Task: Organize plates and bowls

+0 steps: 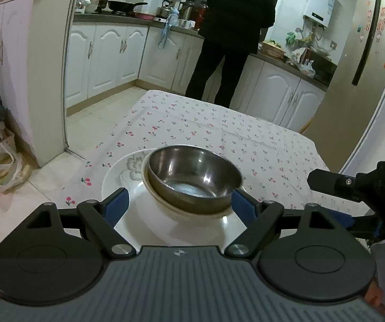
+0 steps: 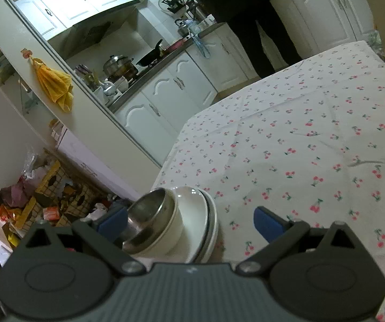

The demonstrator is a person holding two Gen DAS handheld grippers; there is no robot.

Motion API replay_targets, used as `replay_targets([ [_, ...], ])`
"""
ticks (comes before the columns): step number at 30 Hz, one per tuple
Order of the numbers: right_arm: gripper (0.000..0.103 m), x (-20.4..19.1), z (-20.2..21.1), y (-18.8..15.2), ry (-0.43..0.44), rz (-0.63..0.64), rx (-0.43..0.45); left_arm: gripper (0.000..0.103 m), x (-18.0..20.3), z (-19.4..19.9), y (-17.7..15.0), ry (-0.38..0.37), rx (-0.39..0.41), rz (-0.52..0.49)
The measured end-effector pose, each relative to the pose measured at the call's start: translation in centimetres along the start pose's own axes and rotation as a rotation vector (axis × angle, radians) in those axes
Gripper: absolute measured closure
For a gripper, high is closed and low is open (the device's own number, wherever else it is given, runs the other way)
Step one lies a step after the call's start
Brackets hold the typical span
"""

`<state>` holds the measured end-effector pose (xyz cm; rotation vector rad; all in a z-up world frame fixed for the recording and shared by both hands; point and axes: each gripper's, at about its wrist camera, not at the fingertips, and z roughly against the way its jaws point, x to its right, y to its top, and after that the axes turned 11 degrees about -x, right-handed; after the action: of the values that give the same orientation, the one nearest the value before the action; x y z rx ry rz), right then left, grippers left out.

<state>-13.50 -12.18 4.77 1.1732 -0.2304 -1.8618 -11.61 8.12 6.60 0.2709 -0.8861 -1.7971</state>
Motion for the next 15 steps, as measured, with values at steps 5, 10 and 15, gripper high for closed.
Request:
replay_targets([
  [5,0.003,-0.2,1.1,-1.1,-0.026,0.019,0.02,0.0,0.3,0.0,-0.2,0.028,0.002,-0.036],
  [10,0.003,-0.7,2.0,-1.9,-0.062,0.036,0.047,0.0,0.3,0.1,-0.4,0.058,-0.002,-0.061],
  [15,0.003,-1.1,2.7,-2.7,-0.094,0.059,0.063,0.0,0.0,0.2,-0.6,0.083,-0.005,-0.076],
])
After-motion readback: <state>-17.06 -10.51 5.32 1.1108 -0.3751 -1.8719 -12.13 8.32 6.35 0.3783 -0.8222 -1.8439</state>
